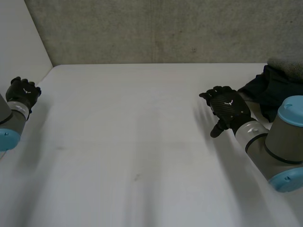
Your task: Fold the laundry.
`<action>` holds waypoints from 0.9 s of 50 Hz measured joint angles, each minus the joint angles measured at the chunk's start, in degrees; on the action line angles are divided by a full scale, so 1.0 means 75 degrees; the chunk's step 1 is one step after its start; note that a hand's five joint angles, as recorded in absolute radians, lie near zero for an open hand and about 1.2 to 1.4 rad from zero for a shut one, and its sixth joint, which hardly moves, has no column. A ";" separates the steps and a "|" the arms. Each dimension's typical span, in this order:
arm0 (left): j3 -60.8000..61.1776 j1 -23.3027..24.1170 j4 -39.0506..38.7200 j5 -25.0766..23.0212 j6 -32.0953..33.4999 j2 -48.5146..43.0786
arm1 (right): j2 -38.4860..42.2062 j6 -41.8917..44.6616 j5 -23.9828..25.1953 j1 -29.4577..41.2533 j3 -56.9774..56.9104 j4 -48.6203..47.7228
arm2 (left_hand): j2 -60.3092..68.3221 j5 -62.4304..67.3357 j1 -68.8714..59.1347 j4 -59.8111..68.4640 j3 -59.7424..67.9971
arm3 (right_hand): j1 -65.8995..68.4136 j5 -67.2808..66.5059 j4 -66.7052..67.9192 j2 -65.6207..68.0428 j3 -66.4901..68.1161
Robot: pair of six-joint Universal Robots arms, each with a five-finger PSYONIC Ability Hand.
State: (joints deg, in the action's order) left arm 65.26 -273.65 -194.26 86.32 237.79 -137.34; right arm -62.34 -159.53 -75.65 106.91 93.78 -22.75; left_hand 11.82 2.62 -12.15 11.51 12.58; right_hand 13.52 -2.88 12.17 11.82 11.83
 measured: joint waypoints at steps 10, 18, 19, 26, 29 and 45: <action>0.0522 0.0457 0.0093 0.0280 -0.2252 0.1205 | -0.0315 -0.0319 -0.0179 0.0009 -0.0215 0.0259 | 0.0000 -0.0001 0.0000 0.0000 0.0000 | 0.0000 0.0000 -0.0001 0.0000 0.0000; 0.1346 0.1764 0.1651 0.0582 -0.5453 0.3768 | -0.1474 -0.1082 -0.0968 -0.0010 -0.0834 0.1634 | -0.0012 0.0000 0.0000 0.0000 0.0000 | 0.0000 0.0000 -0.0001 0.0000 0.0000; 0.1426 0.1924 0.1929 0.0581 -0.5801 0.4086 | -0.1606 -0.1170 -0.1044 -0.0024 -0.0898 0.1828 | -0.0012 0.0000 0.0000 0.0000 0.0000 | 0.0000 0.0000 0.0000 0.0000 0.0000; 0.1979 0.2824 0.3617 0.0370 -0.7714 0.6007 | -0.2353 -0.1497 -0.1216 -0.0151 -0.1087 0.2898 | -0.0013 0.0000 0.0000 -0.0001 0.0000 | 0.0000 0.0000 0.0000 -0.0001 0.0001; 0.2204 0.2962 0.3866 0.0310 -0.7970 0.6357 | -0.2495 -0.1482 -0.1134 -0.0170 -0.1040 0.3084 | -0.0013 -0.0001 0.0000 -0.0001 0.0000 | 0.0000 0.0000 0.0000 -0.0001 0.0000; 0.3322 0.3517 0.3633 0.0722 -0.7715 0.6753 | -0.2670 -0.1256 -0.1042 -0.0018 -0.0517 0.2890 | -0.0013 -0.0001 0.0000 -0.0001 0.0000 | 0.0000 0.0000 -0.0001 -0.0001 0.0000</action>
State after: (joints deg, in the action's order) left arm 90.18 -247.27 -167.01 91.73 179.93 -86.70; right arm -82.37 -168.96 -83.47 106.77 89.90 -1.08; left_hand 11.71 2.61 -12.15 11.50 12.58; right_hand 13.52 -2.88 12.17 11.82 11.83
